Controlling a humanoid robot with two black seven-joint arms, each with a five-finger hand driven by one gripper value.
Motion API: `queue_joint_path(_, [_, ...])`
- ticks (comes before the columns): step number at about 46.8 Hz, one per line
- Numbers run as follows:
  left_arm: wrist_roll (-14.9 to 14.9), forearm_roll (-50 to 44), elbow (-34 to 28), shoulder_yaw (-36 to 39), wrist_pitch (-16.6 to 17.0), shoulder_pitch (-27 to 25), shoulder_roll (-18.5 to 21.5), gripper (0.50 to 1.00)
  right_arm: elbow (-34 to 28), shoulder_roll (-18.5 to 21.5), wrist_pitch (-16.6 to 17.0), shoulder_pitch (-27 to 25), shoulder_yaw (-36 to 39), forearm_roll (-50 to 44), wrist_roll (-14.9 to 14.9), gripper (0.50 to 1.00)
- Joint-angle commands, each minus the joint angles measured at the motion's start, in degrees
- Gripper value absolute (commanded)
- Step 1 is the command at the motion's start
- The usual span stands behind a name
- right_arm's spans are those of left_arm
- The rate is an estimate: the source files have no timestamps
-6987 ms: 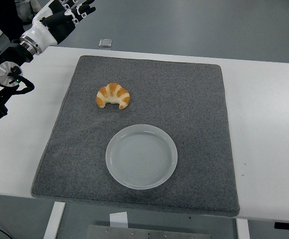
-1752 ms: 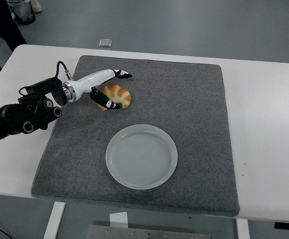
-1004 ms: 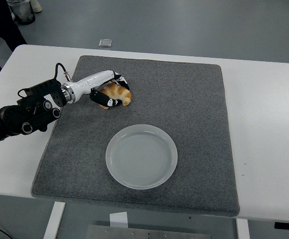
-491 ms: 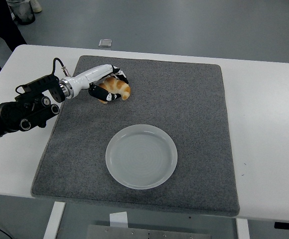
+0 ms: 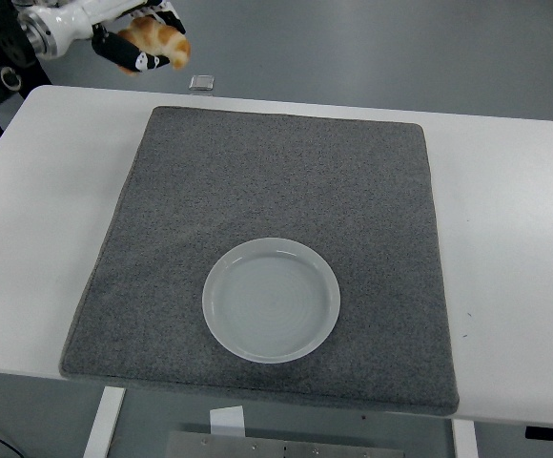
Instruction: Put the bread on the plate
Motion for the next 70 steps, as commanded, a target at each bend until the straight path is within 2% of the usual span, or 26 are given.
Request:
queue_joint_path(1, [0.1,0.1,-0.2,0.0,-1.9,-4.2,-0.1,0.500,0.0,0.0,0.0,0.0,-0.1,0.0,0.0,0.952])
queue_joint_path(8, [0.6,0.4,-0.6,0.2,-3.3,-10.9,-1.6,0.500,0.0,0.0,0.0,0.1,-0.1,0.0,0.0,0.952])
queue_joint_path(16, [1.0,0.3,-0.6,2.1,-3.4,-16.0,-8.1,0.500,0.0,0.0,0.0,0.0,-0.1,0.0,0.0,0.952])
queue_joint_path(21, [2.2,0.2,-2.4,3.2,-3.1,-18.1,-10.2,0.500,0.0,0.0,0.0,0.0,-0.1,0.1,0.0,0.952])
queue_joint_path(29, [5.1,-0.4,-12.9,2.7,-2.7,-19.3,-10.1,0.500,0.0,0.0,0.0,0.0,-0.1,0.1,0.0,0.952])
queue_joint_path(40, [5.8,-3.3,-30.0,2.5,-1.2,-19.1,-5.9,0.500,0.0,0.0,-0.1,0.0,-0.1,0.1,0.1,0.952])
queue_joint_path(46, [5.6,-3.0,-38.6,3.0,-1.1,-17.1,-1.3,0.500,0.0,0.0,-0.1,0.1,-0.1,0.1,0.0,0.952])
queue_joint_path(52, [5.5,-1.5,-43.1,3.0,-0.8,-12.1,0.5,0.500,0.0,0.0,-0.1,0.0,-0.1,0.1,0.0,0.952])
queue_joint_path(62, [3.7,11.7,-44.0,2.9,3.4,-1.8,1.1,0.500,0.0,0.0,-0.1,0.1,-0.1,0.1,0.0,0.952])
queue_joint_path(70, [1.8,17.3,-45.1,2.9,5.5,4.8,0.7,0.500,0.0,0.0,-0.1,0.1,-0.1,0.1,0.0,0.952])
